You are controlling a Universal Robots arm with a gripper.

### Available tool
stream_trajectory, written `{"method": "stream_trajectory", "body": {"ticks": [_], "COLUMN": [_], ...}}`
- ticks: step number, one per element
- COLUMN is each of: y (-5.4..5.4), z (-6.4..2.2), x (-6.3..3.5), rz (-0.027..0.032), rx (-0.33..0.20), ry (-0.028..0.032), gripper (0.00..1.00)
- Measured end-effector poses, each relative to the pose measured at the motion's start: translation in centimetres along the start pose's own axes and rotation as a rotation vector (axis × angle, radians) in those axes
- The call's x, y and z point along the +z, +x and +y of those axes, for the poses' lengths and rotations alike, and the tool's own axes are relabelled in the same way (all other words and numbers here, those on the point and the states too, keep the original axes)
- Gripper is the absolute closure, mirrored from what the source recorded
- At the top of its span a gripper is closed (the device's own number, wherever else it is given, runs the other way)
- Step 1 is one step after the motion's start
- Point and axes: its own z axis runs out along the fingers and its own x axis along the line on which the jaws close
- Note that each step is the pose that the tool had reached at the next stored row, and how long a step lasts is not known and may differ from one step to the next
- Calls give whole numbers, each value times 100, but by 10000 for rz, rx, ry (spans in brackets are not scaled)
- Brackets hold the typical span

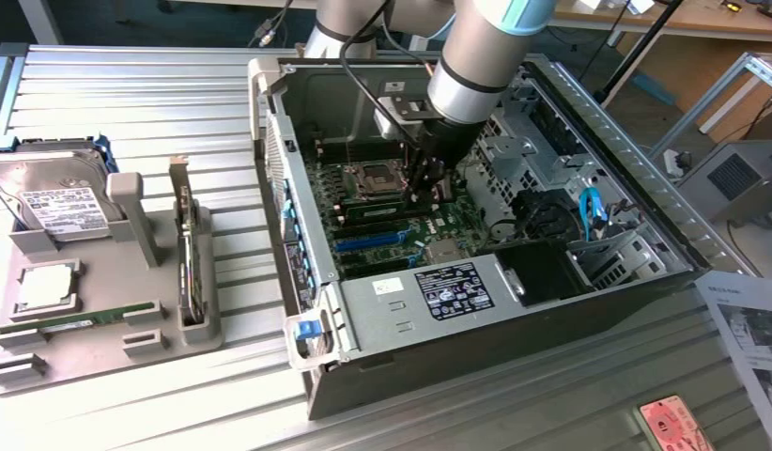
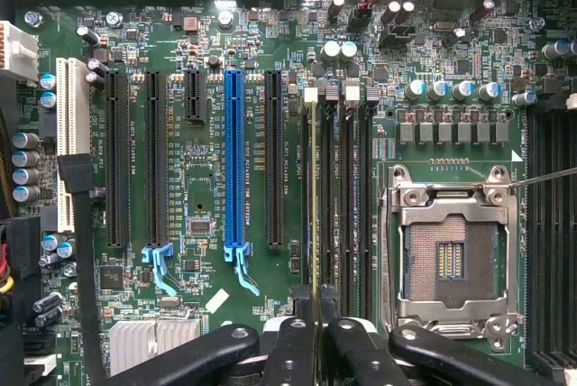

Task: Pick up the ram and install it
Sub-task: 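Insert the ram into the slot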

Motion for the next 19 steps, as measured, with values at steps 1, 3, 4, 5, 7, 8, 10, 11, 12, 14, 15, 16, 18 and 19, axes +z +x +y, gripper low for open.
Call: {"method": "stream_trajectory", "body": {"ticks": [1, 3, 4, 5, 7, 8, 10, 11, 12, 14, 15, 16, 18, 19], "y": [0, 0, 1, 1, 1, 1, 1, 1, 1, 1, 1, 0, -3, -4], "z": [0, 2, 2, 2, 2, 2, 2, 2, 2, 3, 3, 4, 7, 7], "x": [0, 1, 0, 0, 0, 0, 0, 0, 0, -3, -12, -43, -117, -140], "rz": [-1, -2, 0, 0, 0, 0, 0, 0, 0, 0, 2, -1, 0, -1], "rx": [0, 0, 0, 0, 0, 0, 0, 0, -1, 0, 0, 0, 0, 0], "ry": [0, 2, 2, 2, 1, 2, 2, 1, 2, 2, 1, 2, 2, 2], "gripper": [88, 87, 75, 69, 62, 62, 62, 62, 62, 62, 62, 62, 62, 62]}}
